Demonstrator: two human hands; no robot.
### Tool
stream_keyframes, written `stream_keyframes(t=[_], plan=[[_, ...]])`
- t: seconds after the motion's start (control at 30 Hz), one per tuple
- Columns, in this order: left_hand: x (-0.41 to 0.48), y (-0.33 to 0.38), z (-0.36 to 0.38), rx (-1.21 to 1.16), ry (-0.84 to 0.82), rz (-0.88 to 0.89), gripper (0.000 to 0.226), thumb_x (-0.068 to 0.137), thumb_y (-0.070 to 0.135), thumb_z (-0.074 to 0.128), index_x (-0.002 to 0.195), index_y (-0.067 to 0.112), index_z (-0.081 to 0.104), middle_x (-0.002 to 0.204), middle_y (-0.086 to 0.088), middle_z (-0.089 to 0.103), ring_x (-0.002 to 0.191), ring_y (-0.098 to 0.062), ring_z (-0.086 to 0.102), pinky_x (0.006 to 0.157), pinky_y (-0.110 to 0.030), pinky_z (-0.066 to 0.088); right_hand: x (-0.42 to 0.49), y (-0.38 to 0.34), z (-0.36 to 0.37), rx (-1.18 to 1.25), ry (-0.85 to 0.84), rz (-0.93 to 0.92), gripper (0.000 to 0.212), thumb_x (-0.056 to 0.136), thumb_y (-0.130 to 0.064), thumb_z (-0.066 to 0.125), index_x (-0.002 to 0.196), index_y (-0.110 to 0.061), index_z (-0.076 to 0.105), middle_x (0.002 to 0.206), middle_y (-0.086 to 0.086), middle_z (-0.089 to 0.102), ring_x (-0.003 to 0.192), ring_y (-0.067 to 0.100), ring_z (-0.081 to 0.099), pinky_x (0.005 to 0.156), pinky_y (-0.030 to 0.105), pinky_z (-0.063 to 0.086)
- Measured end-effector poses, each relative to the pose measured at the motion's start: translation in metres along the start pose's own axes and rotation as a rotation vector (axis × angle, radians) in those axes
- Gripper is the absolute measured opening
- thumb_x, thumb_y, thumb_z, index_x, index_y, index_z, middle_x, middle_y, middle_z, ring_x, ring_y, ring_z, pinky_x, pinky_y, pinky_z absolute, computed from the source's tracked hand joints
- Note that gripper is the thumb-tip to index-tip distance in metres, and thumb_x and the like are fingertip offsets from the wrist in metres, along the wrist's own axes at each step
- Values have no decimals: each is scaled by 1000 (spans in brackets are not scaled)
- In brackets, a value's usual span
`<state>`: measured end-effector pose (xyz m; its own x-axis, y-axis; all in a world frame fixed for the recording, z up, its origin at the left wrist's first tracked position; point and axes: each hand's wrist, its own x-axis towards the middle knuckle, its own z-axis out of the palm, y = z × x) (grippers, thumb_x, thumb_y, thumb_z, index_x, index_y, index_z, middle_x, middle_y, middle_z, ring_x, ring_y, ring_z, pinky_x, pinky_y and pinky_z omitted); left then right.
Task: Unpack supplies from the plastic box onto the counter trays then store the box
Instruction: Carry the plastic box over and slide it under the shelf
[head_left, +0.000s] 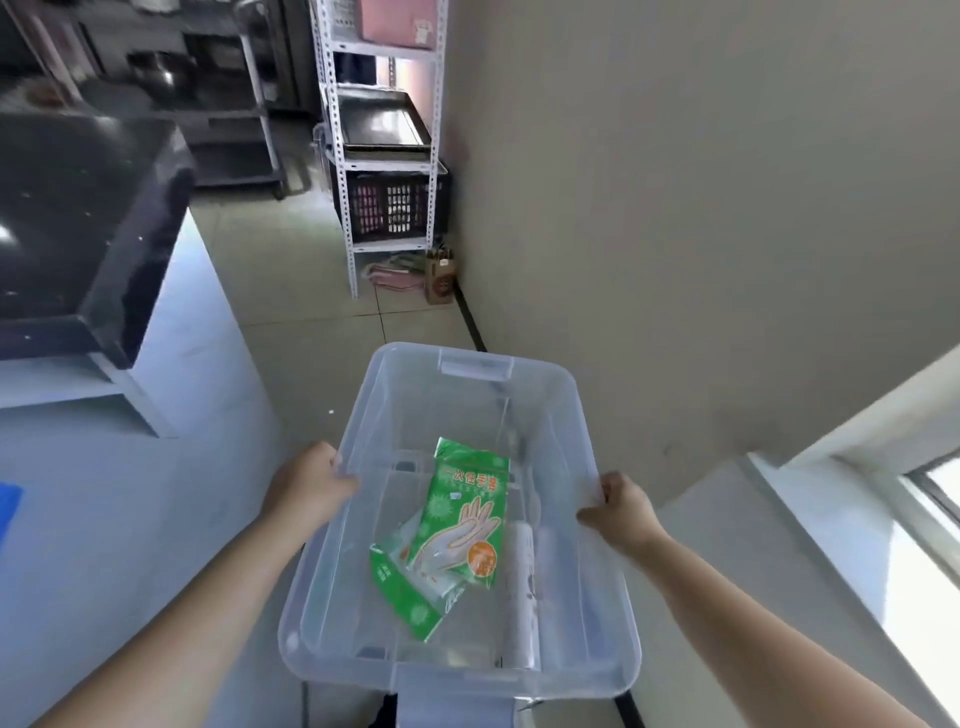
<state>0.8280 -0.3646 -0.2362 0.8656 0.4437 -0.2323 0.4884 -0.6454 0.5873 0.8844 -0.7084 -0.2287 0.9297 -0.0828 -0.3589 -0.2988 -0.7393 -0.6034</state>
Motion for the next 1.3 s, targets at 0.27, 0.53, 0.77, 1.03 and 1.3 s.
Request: stream_keyframes(t=[0.27,0.53,0.77,1.03,1.3], plan=[[134,45,-11,-72,26,-57,35,74,17,65,57,19,34,53,2,39,50,-17,38,47,-25,23,140,-86,-14,290,-119,78,30,70,12,68,91,-4,54,73,4,58,58,14,53,38,14,42],[261,82,-9,-128,106,-126,21,73,14,68,65,13,47,61,-4,50,58,-22,47,51,-27,29,288,-158,-12,182,-160,-31,27,73,8,64,94,-4,50,78,6,55,66,18,53,53,25,43],[366,119,-20,-170,172,-311,16,72,11,71,82,4,61,77,-16,66,76,-31,64,63,-31,42,437,-240,-7,134,-280,-190,29,71,11,64,76,-12,47,71,2,52,58,12,49,43,13,41],[457,136,-53,-180,306,-440,23,77,14,69,92,1,56,74,-9,54,69,-26,51,49,-26,31,567,-369,17,41,-382,-346,28,69,5,65,76,-16,48,74,3,55,63,13,53,51,23,41],[585,82,-108,-190,382,-494,23,76,22,70,87,8,55,71,-3,55,61,-18,50,48,-25,32,665,-508,105,29,-473,-383,28,70,7,66,85,-13,52,81,7,61,69,15,59,58,26,47]])
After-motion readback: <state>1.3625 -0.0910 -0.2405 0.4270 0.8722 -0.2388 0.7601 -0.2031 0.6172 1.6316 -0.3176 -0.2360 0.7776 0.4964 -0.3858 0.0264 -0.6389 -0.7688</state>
